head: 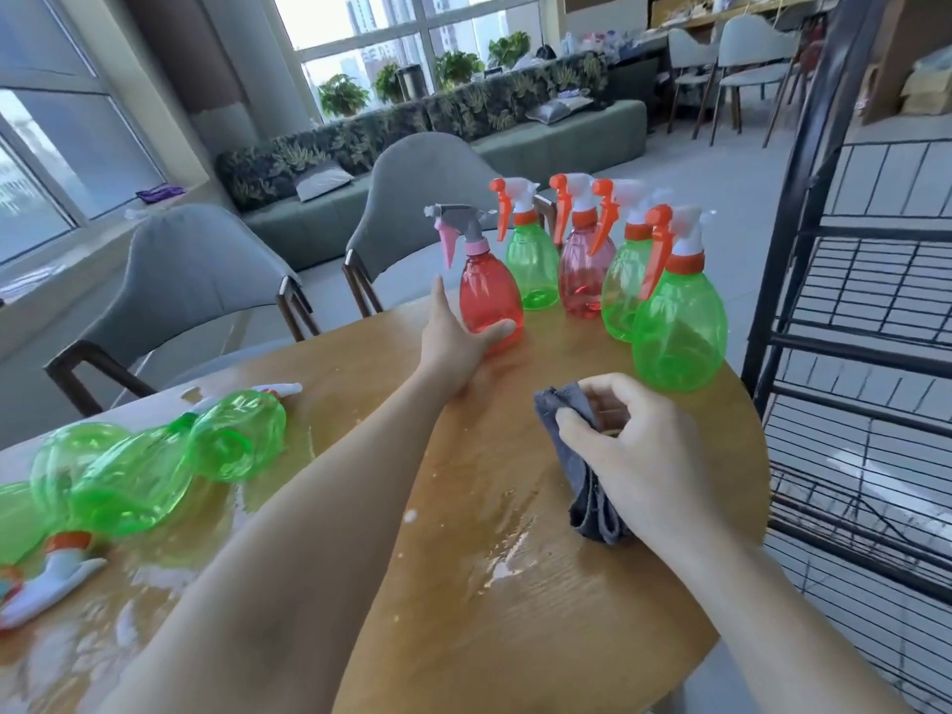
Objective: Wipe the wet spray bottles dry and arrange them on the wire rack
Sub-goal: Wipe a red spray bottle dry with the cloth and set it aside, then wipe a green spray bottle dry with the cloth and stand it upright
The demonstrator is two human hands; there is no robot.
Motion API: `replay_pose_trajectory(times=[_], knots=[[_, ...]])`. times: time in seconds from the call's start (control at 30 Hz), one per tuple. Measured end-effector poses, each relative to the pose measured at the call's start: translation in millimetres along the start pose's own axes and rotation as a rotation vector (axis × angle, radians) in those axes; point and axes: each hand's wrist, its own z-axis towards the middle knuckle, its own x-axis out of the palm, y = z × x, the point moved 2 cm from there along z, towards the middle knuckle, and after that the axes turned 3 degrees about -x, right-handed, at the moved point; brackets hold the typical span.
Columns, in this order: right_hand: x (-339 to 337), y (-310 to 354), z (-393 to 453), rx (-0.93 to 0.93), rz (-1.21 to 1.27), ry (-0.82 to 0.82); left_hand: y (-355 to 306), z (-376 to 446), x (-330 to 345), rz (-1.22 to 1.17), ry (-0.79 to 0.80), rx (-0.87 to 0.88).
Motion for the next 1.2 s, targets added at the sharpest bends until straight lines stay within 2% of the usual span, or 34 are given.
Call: replay_pose_trajectory(times=[0.23, 0.43, 0.5, 0.67, 0.87, 1.03, 1.2], knots=[[33.9, 36.5, -27.7, -0.051, 0.055, 0.121, 23.4, -88.0, -79.2, 0.044, -0.119, 0.005], [79.4, 67.5, -63.1, -0.114, 0.104, 0.294, 61.7, -156.3, -182.2, 0.205, -0.42, 0.079], [93.9, 75.8, -73.8, -0.138, 0.095, 0.322, 68.6, -163.1, -211.4, 0.244, -0.458, 0.06], [124.1, 88.5, -86.5, -0.164, 0.086, 0.374, 79.0, -150.0, -247.3, 0.319, -0.345, -0.051], [140.2, 87.3, -81.9, -0.173, 0.07, 0.381, 77.4, -118.8, -248.0, 0.391, -0.066, -0.168], [131.4, 77.0, -74.0, -0.174, 0.022, 0.366, 73.1, -133.8, -243.1, 0.417, 0.005, -0.145], [113.4, 74.4, -73.6, -0.168, 0.026, 0.339, 58.4, -190.3, -235.0, 0.399, 0.118, -0.128]])
